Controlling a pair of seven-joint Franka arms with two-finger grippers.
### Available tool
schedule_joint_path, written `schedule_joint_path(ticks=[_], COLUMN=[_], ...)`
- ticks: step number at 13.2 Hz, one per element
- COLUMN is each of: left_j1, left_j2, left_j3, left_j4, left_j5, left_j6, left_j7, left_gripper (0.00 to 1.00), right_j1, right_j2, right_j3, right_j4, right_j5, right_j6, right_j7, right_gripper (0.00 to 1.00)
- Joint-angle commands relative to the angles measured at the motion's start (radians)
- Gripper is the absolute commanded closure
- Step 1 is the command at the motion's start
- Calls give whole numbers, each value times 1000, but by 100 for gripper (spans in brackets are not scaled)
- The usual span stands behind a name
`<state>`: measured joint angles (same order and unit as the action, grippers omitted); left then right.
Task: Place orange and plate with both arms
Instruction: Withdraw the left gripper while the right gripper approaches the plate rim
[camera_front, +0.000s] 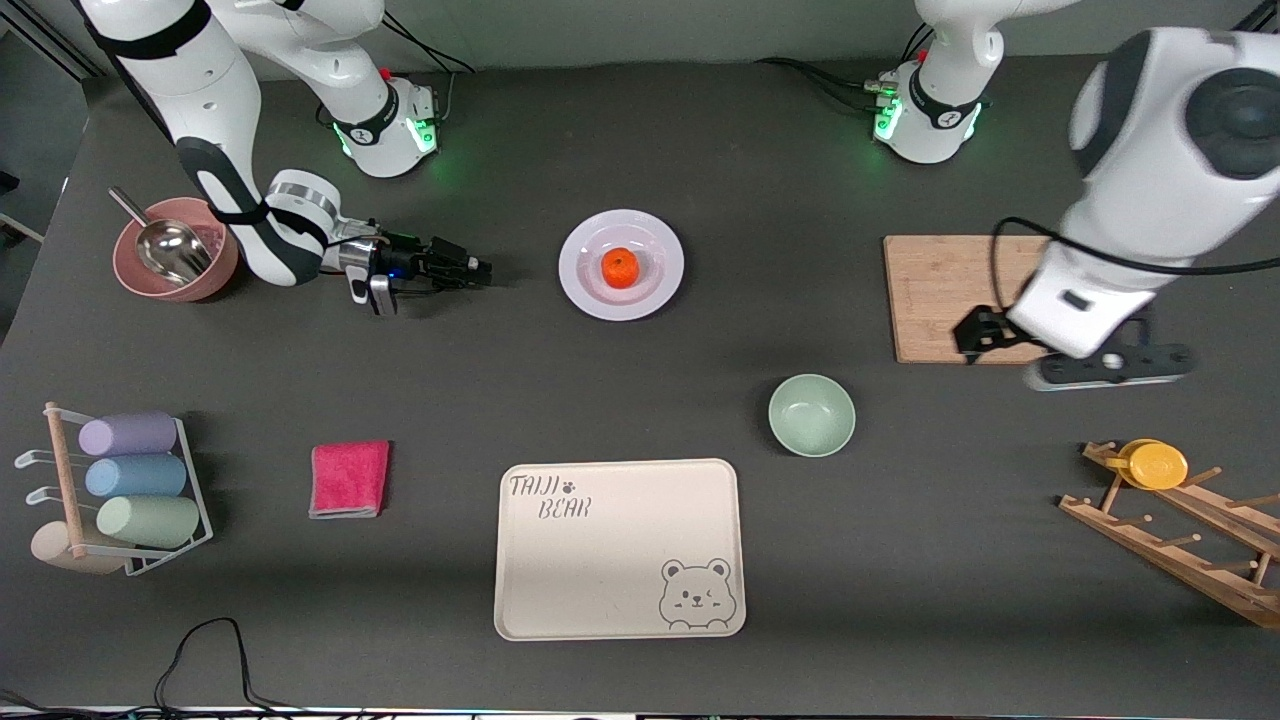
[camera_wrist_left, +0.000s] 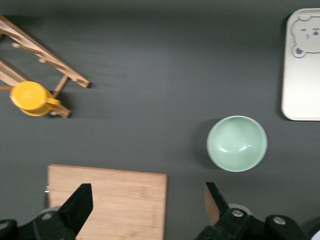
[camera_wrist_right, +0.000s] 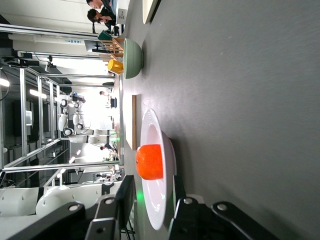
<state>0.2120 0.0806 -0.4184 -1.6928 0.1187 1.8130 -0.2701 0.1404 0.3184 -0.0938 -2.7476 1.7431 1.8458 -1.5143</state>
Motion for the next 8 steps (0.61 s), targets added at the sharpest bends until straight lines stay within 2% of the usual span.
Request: schedule_joint_path(ticks=[1, 6, 8], left_j1=[76, 156, 158], left_j2=[-54, -73, -75], left_j3=[-13, -7, 24], left_j4=[-15, -15, 4], left_j5=[-30, -74, -73], left_j6=[-52, -115, -165], left_j7=[123, 230, 243], left_gripper=[0, 0, 0], right_j1=[27, 27, 33], right_j2=[13, 36, 48], right_j3=[73, 207, 252], right_j4=[12, 29, 43], right_j5=[116, 289, 346], right_j6=[44, 99, 119], right_j7=[-68, -115, -131], right_gripper=[62, 62, 62])
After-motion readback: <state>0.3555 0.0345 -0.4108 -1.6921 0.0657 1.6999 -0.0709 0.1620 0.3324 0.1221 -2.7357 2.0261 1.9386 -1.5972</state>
